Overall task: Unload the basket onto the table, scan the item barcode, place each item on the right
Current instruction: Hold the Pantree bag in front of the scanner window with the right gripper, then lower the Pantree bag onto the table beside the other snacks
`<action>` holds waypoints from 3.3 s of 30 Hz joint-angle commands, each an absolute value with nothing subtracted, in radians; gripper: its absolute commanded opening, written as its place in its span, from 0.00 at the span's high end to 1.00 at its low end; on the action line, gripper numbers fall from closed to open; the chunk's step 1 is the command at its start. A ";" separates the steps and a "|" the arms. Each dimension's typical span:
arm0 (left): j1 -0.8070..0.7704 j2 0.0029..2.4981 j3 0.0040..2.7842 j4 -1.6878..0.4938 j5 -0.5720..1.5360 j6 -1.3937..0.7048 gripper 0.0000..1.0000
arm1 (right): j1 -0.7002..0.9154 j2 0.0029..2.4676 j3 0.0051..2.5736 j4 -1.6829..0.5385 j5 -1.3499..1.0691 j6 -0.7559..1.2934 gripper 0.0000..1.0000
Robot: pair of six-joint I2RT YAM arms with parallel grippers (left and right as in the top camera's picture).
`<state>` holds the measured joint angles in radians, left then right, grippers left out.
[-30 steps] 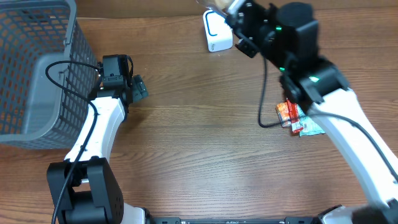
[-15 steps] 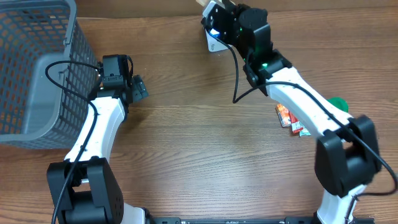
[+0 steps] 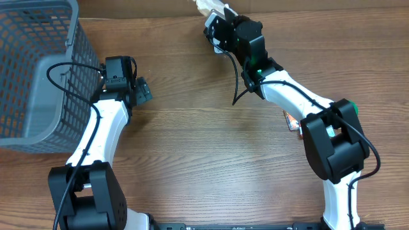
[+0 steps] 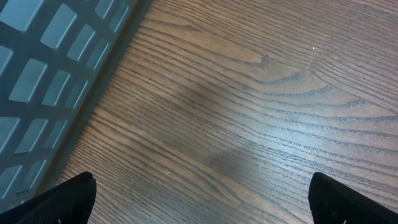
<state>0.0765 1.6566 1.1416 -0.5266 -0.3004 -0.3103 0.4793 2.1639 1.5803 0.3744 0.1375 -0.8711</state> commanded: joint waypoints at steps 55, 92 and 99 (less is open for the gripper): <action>0.079 1.666 1.160 -0.524 -0.317 -0.295 0.00 | 0.526 2.252 1.591 0.398 0.164 -0.763 0.97; 0.079 1.666 1.160 -0.524 -0.317 -0.295 0.00 | 0.505 2.032 1.591 0.258 0.156 -0.381 0.97; 0.079 1.666 1.160 -0.524 -0.317 -0.295 0.00 | 0.463 1.818 1.591 -0.049 0.126 -0.112 0.97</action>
